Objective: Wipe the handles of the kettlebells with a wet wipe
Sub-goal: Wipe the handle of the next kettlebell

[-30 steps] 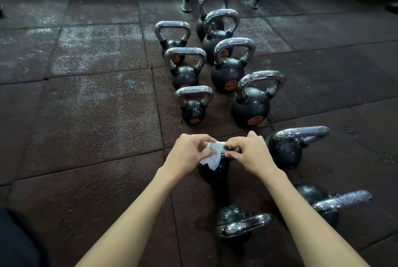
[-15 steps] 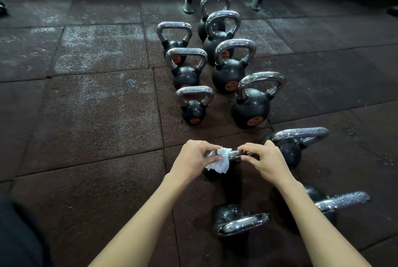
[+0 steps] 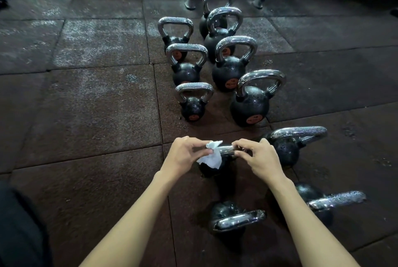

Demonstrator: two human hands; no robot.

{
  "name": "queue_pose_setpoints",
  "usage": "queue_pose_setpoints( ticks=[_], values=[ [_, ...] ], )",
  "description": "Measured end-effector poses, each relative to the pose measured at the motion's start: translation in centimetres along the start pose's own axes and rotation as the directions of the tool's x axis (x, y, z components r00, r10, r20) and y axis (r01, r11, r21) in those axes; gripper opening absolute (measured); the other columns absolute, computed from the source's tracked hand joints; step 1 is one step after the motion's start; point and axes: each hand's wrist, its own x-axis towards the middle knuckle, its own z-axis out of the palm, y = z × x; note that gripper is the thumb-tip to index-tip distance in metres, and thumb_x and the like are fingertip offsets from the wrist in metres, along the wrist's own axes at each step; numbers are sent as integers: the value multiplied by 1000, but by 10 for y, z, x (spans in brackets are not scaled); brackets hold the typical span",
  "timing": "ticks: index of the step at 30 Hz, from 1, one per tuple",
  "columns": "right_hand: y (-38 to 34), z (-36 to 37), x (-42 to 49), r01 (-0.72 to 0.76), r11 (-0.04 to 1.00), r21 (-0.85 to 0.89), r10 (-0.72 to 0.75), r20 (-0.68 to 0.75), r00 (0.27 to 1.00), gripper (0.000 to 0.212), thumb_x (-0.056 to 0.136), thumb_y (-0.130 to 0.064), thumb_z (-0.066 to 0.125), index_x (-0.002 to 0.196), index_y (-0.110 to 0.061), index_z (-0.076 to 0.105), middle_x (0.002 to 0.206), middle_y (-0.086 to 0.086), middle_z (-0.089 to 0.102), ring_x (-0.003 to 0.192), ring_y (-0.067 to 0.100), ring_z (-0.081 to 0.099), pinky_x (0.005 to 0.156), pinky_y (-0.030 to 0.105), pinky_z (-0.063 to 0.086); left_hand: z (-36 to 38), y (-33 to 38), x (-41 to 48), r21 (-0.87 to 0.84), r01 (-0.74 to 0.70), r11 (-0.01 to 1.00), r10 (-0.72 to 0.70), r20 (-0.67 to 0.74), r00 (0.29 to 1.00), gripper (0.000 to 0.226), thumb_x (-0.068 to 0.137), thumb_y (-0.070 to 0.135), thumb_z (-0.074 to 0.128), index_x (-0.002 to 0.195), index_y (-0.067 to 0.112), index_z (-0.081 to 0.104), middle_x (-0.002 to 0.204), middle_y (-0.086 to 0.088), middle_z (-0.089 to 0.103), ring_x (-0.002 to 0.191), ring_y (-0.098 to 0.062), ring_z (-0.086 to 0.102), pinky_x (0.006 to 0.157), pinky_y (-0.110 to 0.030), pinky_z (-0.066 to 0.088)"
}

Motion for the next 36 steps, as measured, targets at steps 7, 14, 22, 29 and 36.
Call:
queue_pose_setpoints(
  ticks=[7, 14, 22, 29, 36],
  values=[
    [42, 1, -1, -53, 998, 39, 49, 89, 995, 29, 91, -45, 71, 102, -68, 58, 92, -12, 72, 84, 11, 49, 83, 33, 47, 23, 1, -12, 29, -5, 1000, 6, -3, 1000, 23, 84, 32, 82, 107, 31, 82, 102, 14, 79, 77, -9, 66, 77, -33, 49],
    [47, 5, -5, -77, 996, 39, 74, 74, 995, 26, 92, -45, 68, 114, -59, 63, 95, -10, 71, 86, 4, 44, 77, 22, 40, 43, -24, -24, 22, 97, 995, -94, -99, 991, 31, 81, 28, 85, 111, 34, 80, 109, 19, 77, 82, -9, 69, 75, -30, 50],
    [33, 7, 0, -75, 990, 117, 70, 43, 997, 14, 91, -38, 75, 103, -45, 74, 89, -13, 75, 79, 13, 46, 75, 16, 35, 64, -4, -27, -98, 337, 937, -349, -339, 874, 33, 81, 34, 85, 113, 28, 80, 96, 6, 80, 81, -9, 69, 81, -34, 57],
    [17, 15, 5, -148, 975, 168, 148, 14, 989, 21, 90, -39, 76, 110, -33, 79, 106, -11, 78, 92, 26, 60, 88, 37, 43, 62, 16, 3, -125, 329, 936, -351, -387, 852, 30, 83, 41, 82, 108, 24, 82, 84, 6, 79, 76, -9, 71, 78, -33, 57],
    [3, 16, 6, -228, 944, 237, 225, 39, 973, 32, 87, -46, 76, 114, -30, 79, 110, -10, 78, 111, 22, 66, 98, 43, 54, 50, 8, 12, -199, 318, 927, -370, -352, 859, 29, 82, 32, 86, 108, 20, 82, 95, 7, 80, 81, 4, 70, 81, -23, 58]
  ],
)
